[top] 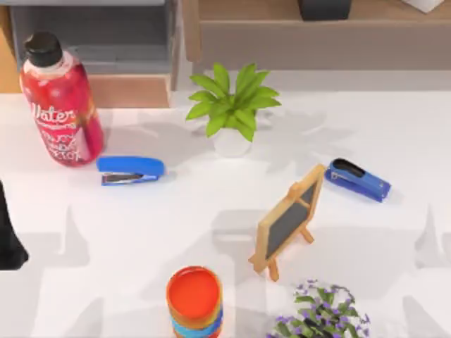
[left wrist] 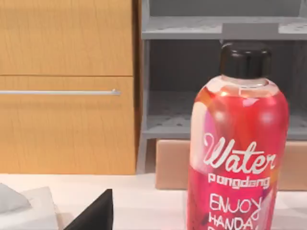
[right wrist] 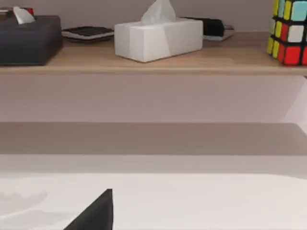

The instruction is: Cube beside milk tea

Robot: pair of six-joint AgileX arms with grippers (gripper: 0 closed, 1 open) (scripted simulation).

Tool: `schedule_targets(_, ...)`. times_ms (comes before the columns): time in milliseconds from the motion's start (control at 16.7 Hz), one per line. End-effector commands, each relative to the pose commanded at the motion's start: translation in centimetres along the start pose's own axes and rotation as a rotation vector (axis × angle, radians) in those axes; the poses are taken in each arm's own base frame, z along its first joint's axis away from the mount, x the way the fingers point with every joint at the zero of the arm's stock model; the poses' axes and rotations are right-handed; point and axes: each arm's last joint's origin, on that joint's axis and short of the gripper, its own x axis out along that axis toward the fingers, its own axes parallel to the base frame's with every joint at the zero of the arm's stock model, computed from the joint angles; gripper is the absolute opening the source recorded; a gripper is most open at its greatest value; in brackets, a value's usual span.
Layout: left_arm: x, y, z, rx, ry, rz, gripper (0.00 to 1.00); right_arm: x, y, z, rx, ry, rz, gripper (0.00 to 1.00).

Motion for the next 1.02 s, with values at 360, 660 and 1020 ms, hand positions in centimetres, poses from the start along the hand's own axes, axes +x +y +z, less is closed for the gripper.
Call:
schedule_targets(360,0.0,0.0,0.0,0.0,0.0,0.0,1.0,0.2,0.0,3.3,-0.014,-0.081,0.041,1.0)
schedule_targets(660,0.0,0.0,0.0,0.0,0.0,0.0,1.0,3.2,-0.7,10.7,-0.054,-0.223,0.094,1.0)
schedule_targets(1020,0.0,0.0,0.0,0.0,0.0,0.0,1.0,15.5,-5.4,11.7,-0.052,-0.138,0.083,1.0)
